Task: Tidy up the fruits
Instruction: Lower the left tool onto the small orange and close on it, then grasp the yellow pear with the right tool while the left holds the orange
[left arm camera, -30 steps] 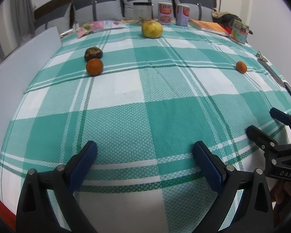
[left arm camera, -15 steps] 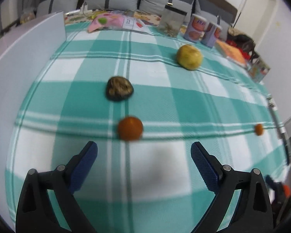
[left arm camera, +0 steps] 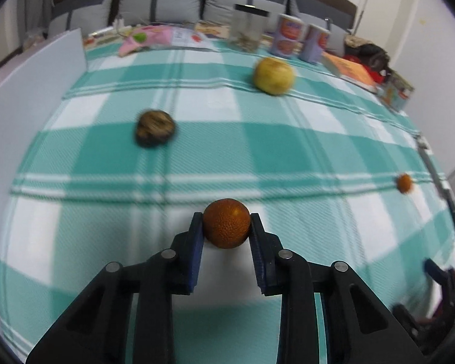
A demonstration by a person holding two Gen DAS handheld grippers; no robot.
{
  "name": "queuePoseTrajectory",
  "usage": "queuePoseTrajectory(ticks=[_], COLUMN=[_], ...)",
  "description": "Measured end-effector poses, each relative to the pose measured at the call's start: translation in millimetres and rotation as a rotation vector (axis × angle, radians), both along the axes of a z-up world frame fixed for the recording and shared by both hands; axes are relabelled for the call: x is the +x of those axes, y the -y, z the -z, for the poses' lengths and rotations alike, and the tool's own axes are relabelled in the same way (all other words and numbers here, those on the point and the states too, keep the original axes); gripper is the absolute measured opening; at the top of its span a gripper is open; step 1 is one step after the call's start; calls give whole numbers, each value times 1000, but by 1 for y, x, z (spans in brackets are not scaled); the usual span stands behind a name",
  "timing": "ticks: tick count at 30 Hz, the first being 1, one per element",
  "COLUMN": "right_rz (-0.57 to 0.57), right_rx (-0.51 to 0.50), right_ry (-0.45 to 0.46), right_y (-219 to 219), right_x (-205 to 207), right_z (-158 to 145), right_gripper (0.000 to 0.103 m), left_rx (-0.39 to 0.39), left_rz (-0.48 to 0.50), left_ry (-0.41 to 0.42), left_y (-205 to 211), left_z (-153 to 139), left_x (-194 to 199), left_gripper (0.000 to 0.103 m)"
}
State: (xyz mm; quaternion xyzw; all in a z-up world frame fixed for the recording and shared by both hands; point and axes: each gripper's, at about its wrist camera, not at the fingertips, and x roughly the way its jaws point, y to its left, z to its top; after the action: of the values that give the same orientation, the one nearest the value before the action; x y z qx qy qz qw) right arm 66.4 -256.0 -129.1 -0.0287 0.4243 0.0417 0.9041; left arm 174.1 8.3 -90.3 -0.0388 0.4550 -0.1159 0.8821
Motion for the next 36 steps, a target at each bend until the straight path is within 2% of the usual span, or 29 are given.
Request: queuePoseTrajectory(ticks=[2,4,6,8,11,15,19,24,30,35,36], right_rz=[-5,19,121,170,125,104,30,-76,-130,-72,-61], right_rx=[19,128,211,207,202,177,145,211,136,64,61], right_ry=[-53,-81,-61,-67,-127,-189,-191,-217,-230,-251,-268], right_y=[2,19,49,72,87,97,74,4,-78,-101,-100], right_x=[5,8,16,37,77,126,171,250,324,358,364], right_z=[-3,-13,-26,-35,-42,-41,-56,-73,-49,-26,-21], right_gripper=[103,103,103,103,100,88,88,89,89,88,77], left_rx=[-15,-26,-37,-49,-48,-53,-52,-72,-73,-78,-79], left_rz=[27,49,54,48,33,-7,-38,-80,-104,-120,-120], left_ry=[-7,-14,-26,-22,-9,2,10,-6,3,-11,-17], left_y=[9,17,18,14,4,-14,-26,-37,-55,-67,-67], left_z=[-1,0,2,1,-4,-10,-11,-5,-9,-4,-3], left_x=[-12,-28,-36,-43,-45,-45,-46,-47,-51,-47,-46], left_gripper=[29,29,29,29,29,29,29,29,29,29,29])
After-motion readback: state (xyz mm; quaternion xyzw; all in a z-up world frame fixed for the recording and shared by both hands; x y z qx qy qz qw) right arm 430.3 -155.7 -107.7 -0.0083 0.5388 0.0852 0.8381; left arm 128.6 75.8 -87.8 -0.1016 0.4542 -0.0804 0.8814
